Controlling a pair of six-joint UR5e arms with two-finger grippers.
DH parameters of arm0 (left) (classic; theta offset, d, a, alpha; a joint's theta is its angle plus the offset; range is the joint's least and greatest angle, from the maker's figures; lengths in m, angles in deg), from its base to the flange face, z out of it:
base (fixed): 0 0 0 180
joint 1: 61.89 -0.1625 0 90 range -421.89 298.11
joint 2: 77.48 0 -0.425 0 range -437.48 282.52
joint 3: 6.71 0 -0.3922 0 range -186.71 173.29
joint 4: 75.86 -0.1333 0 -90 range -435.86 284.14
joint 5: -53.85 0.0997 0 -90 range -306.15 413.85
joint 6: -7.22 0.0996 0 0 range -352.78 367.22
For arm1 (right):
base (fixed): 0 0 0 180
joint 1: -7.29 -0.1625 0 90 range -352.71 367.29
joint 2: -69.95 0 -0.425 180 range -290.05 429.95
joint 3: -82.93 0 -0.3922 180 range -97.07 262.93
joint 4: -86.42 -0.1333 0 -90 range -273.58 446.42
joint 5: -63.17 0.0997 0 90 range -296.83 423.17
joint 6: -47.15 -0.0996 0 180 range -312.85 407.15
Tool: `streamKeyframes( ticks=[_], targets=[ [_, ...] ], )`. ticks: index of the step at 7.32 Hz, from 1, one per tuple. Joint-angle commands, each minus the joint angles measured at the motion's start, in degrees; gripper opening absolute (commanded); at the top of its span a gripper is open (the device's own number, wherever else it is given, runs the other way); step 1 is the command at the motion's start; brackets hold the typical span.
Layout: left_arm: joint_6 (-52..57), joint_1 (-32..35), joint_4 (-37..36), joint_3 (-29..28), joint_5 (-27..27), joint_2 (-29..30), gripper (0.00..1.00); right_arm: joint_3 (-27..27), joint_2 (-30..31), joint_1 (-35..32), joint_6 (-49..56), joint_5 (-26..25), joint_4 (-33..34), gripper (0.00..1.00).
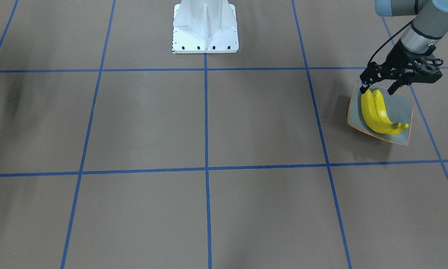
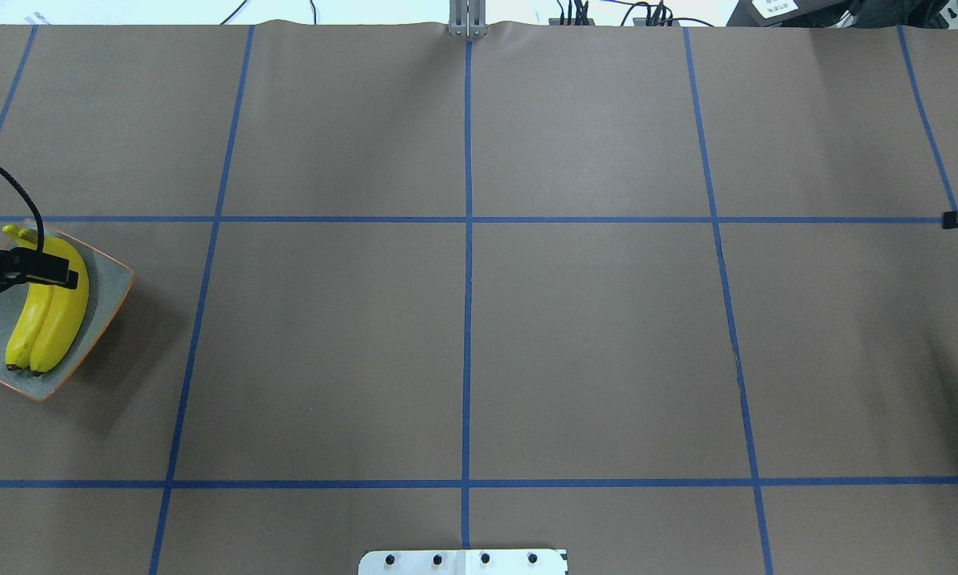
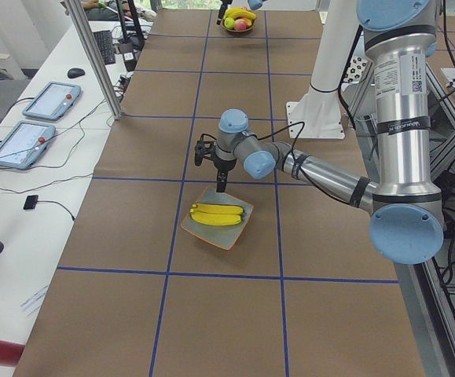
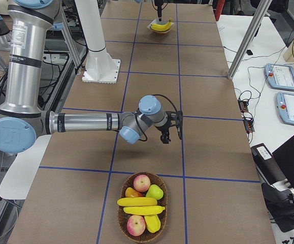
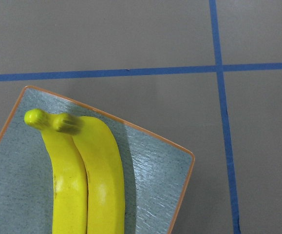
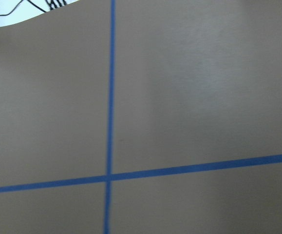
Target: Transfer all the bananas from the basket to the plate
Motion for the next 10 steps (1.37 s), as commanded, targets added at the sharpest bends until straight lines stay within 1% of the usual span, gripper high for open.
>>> streamKeyframes(
  ticks=[1, 2, 3, 4, 5, 6, 7, 8, 9, 10],
  targets=[
    [-1.6, -0.2, 0.0, 0.1, -0.2, 0.3, 0.99, -10.3, 2.8, -11.3, 17.9, 6.8, 0.3, 1.0],
    [-2.1, -0.6, 0.1, 0.1, -0.2, 0.5, 0.99, -11.1, 3.9, -12.2, 18.5, 5.9, 0.4, 1.0],
    [-4.0, -0.8, 0.3, 0.1, -0.3, 0.9, 0.99, -11.3, 5.7, -13.0, 21.2, 5.5, 2.1, 0.99],
    [-5.0, -1.3, 0.3, 0.0, -0.2, 1.6, 0.99, -11.3, 7.8, -14.1, 26.9, 3.7, 4.4, 0.99],
    [-6.0, -2.3, 0.3, -0.1, 0.0, 2.2, 0.99, -11.3, 9.5, -14.0, 29.1, 1.3, 5.0, 0.99],
    [-8.4, -3.5, 0.3, -0.2, 0.3, 3.0, 0.99, -11.5, 10.8, -14.1, 31.0, 1.0, 5.0, 0.99],
    [-8.8, -3.8, 0.4, -0.2, 0.3, 3.0, 0.99, -12.6, 11.3, -14.1, 32.4, 1.0, 5.0, 0.98],
    [-8.8, -3.8, 0.4, -0.3, 0.3, 3.1, 0.99, -15.3, 10.3, -14.1, 34.6, 0.3, 4.8, 0.98],
    [-8.7, -3.8, 0.4, -0.3, 0.3, 3.1, 0.99, -16.7, 9.4, -14.1, 35.3, -0.7, 4.6, 0.96],
    [-8.8, -3.8, 0.4, -0.4, 0.3, 3.5, 0.99, -16.8, 9.3, -14.2, 35.4, -0.5, 4.5, 0.92]
  ],
)
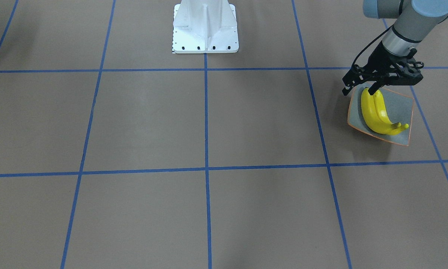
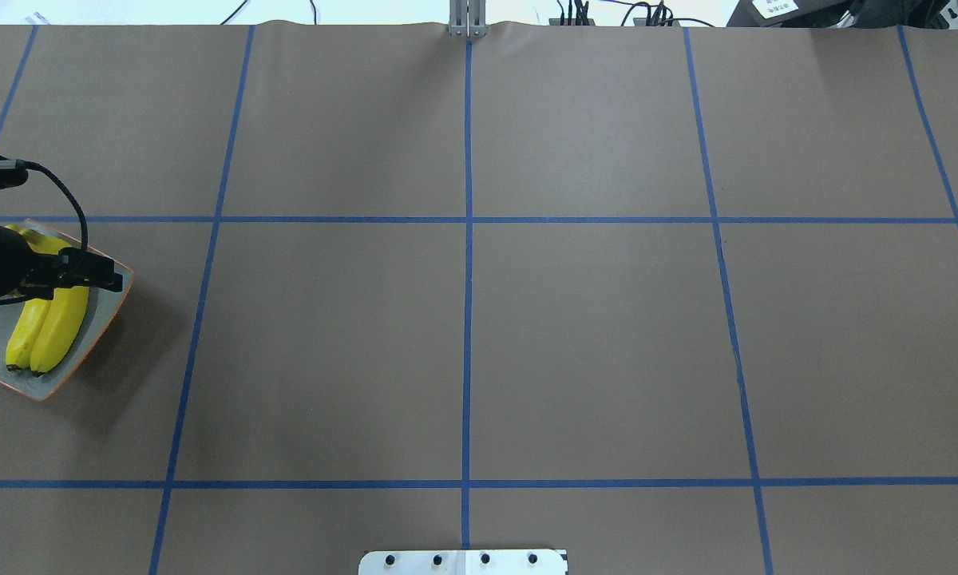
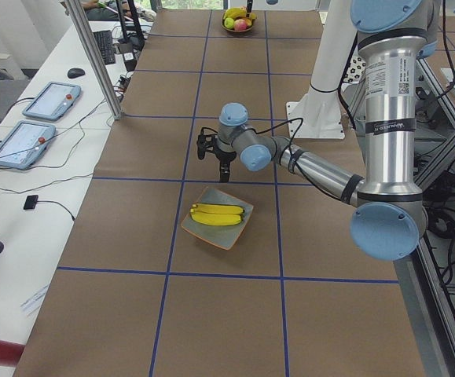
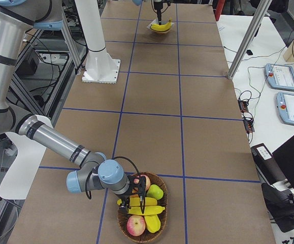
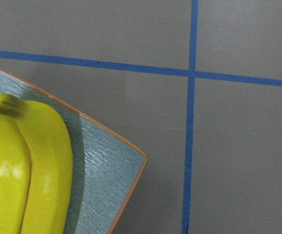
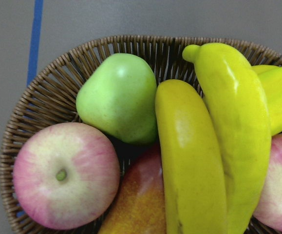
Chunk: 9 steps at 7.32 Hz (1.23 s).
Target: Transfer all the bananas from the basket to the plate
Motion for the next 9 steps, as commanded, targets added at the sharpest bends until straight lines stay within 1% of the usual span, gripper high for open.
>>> streamKeyframes(
  ticks=[1, 2, 3, 4, 5, 6, 7, 8, 9],
  targets=[
    [-0.1, -0.1, -0.1, -0.2, 0.1, 0.3, 0.99, -1.0, -0.7, 0.0, 0.7, -0.2, -0.1, 0.71],
    [-0.1, -0.1, -0.1, -0.2, 0.1, 0.2, 0.99, -1.3, -0.7, -0.1, 0.6, 0.0, -0.1, 0.28],
    [-0.1, -0.1, -0.1, -0.2, 0.0, 0.3, 0.99, -1.6, -0.5, -0.1, 0.7, 0.5, -0.4, 0.0],
    [-0.1, -0.2, -0.1, -0.3, 0.0, 0.6, 0.99, -1.1, -0.3, -0.6, 0.7, 1.8, -0.6, 0.0],
    [-0.3, -0.2, -0.1, -0.4, 0.0, 1.2, 0.99, -0.5, -0.5, -4.4, 0.8, 6.6, -0.5, 0.0],
    [-0.3, -0.4, -0.1, -0.6, 0.0, 1.5, 0.99, 0.6, -0.1, -7.3, 3.7, 9.2, -0.4, 0.0],
    [-0.3, -0.5, -0.2, -0.9, 0.0, 2.0, 0.99, 0.6, 0.0, -10.2, 8.2, 9.7, -0.2, 0.0],
    [-0.3, -0.5, -0.2, -1.1, 0.1, 2.1, 0.99, 1.3, -0.2, -12.0, 9.0, 8.9, -0.4, 0.0],
    [-0.4, -0.6, -0.2, -1.2, 0.0, 2.8, 0.99, 2.2, -1.2, -12.2, 8.8, 8.9, -0.3, 0.0]
  ],
)
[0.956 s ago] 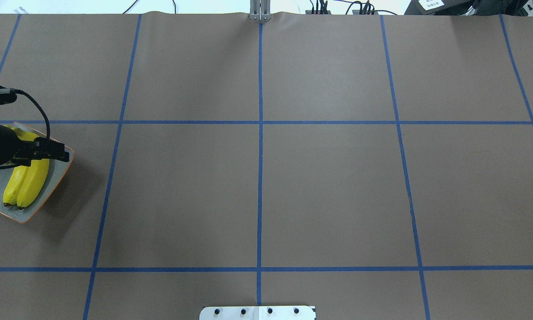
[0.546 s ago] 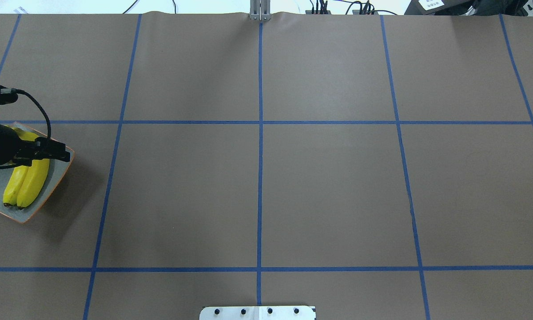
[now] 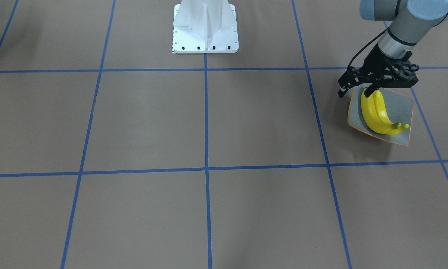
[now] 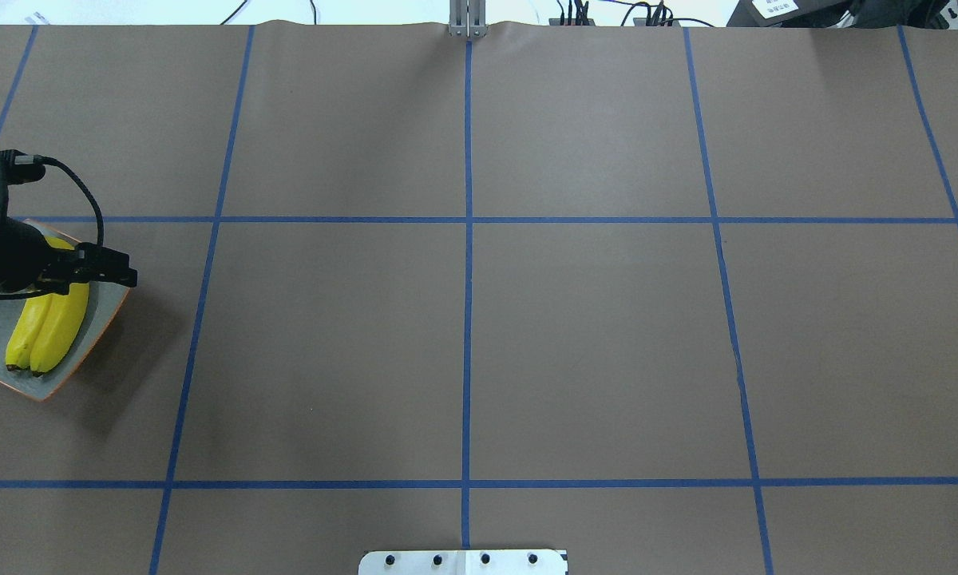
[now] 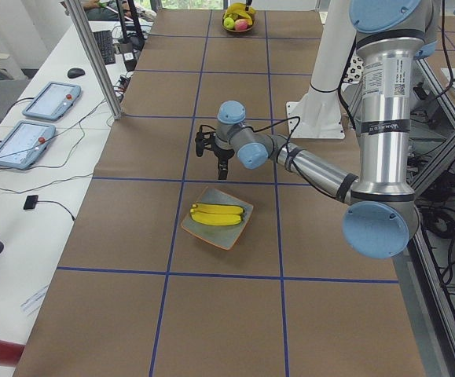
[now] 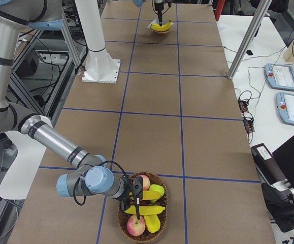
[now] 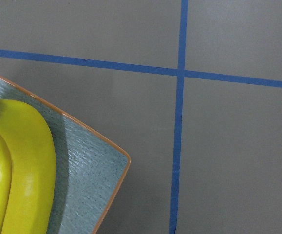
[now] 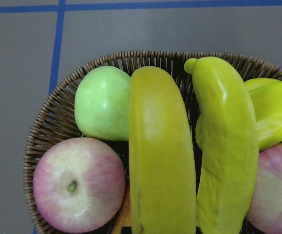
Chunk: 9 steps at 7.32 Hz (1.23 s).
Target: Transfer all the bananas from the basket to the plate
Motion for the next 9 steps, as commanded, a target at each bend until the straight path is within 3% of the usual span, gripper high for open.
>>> streamKeyframes(
  ticks=[1, 3, 5, 6, 8, 9],
  targets=[
    [-0.1, 0.0, -0.1, -0.2, -0.1, 1.8, 0.99, 3.2, -1.3, -1.3, -1.4, 0.7, 0.2, 0.0],
    [-6.1, -0.1, -0.2, -4.2, -0.6, 10.1, 0.99, 5.8, -6.8, 2.3, -14.9, 7.3, 0.0, 0.0],
    [-10.0, -0.6, -0.4, -8.5, -0.9, 18.4, 0.99, 6.2, -15.5, 11.2, -25.8, 9.4, -0.2, 0.0],
    [-12.4, -0.7, -0.1, -9.9, -1.0, 21.4, 0.99, 9.2, -18.8, 16.7, -32.7, 8.9, -0.3, 0.0],
    [-17.3, -3.7, 0.2, -14.2, -0.9, 30.0, 0.99, 17.2, -25.4, 28.2, -51.6, 2.9, -0.2, 0.0],
    [-19.6, -3.7, 0.5, -15.9, -0.9, 33.1, 0.99, 18.6, -31.0, 34.3, -61.4, -1.0, -0.3, 0.0]
  ],
)
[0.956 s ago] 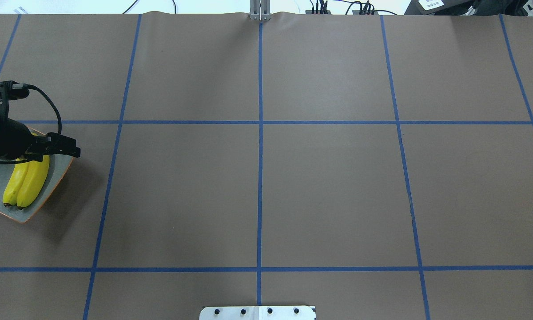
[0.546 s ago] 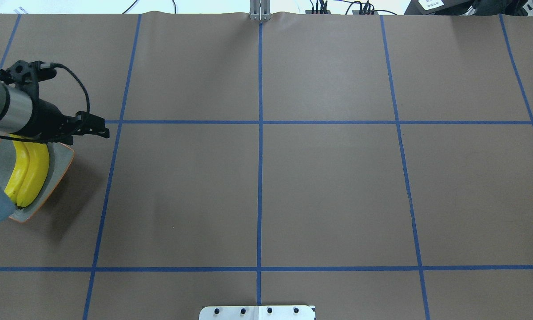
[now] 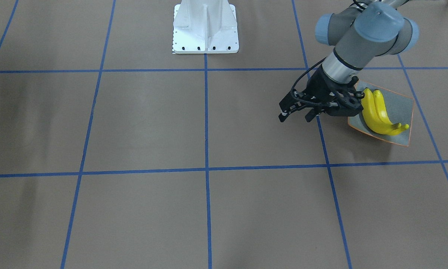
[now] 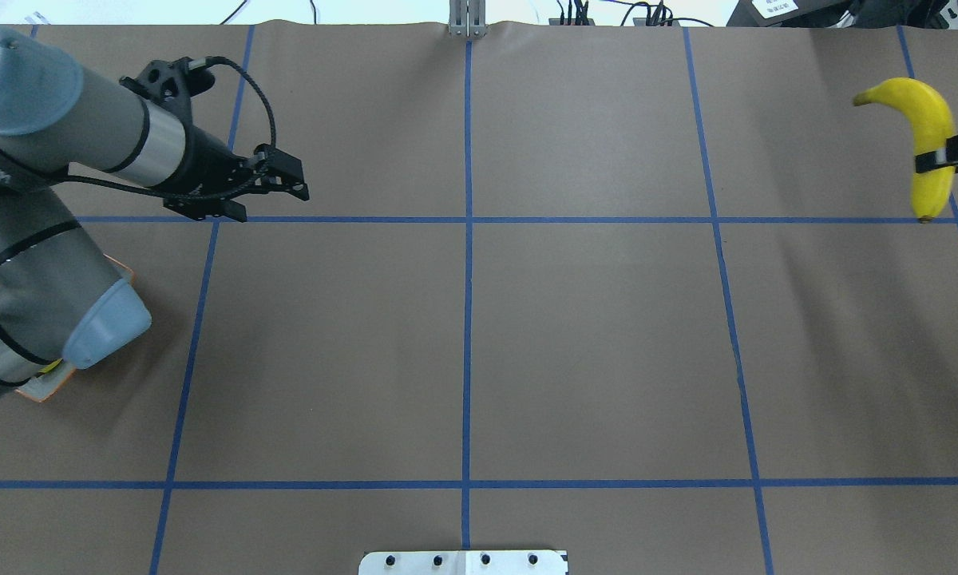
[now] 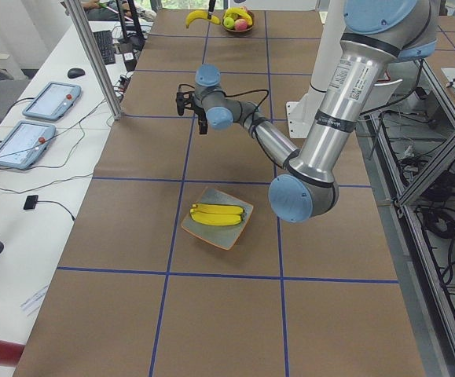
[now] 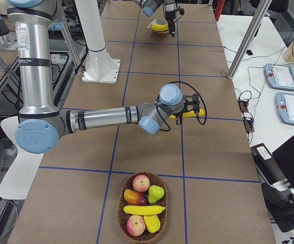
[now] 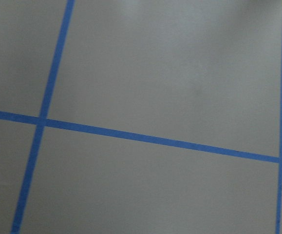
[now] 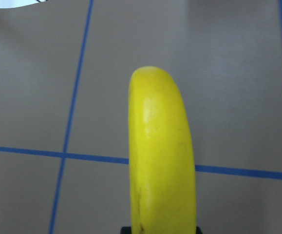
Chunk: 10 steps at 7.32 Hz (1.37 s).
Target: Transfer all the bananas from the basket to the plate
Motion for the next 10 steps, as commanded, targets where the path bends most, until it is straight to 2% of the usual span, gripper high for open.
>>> streamKeyframes(
  ticks=[1, 2, 4, 5, 7, 9, 10],
  targets=[
    [-3.6, -0.7, 0.6, -3.0, 0.0, 6.4, 0.99, 4.2, -10.1, 13.2, -19.5, -9.4, -0.1, 0.0],
    [-6.1, -0.8, 2.3, -3.4, 0.0, 7.7, 0.99, 6.5, -11.8, 18.9, -25.3, -15.9, -0.1, 0.0],
    [-11.6, -2.9, 9.2, -6.1, 0.3, 10.2, 0.99, 7.3, -16.9, 28.6, -32.1, -25.3, -0.1, 0.0],
    [-13.1, -3.0, 12.1, -6.5, 0.3, 10.8, 0.99, 7.3, -18.3, 31.7, -32.4, -27.6, -0.1, 0.0],
    [-13.1, -3.2, 14.2, -6.6, 0.3, 12.1, 0.99, 7.1, -20.4, 35.9, -32.1, -28.3, -0.1, 0.0],
    [-14.5, -5.1, 14.3, -7.3, 0.6, 14.3, 0.99, 6.8, -22.8, 41.4, -31.7, -35.0, 0.0, 0.0],
    [-14.6, -5.5, 14.4, -7.5, 0.6, 14.5, 0.99, 6.6, -24.0, 42.6, -31.6, -36.3, 0.0, 0.0]
  ],
)
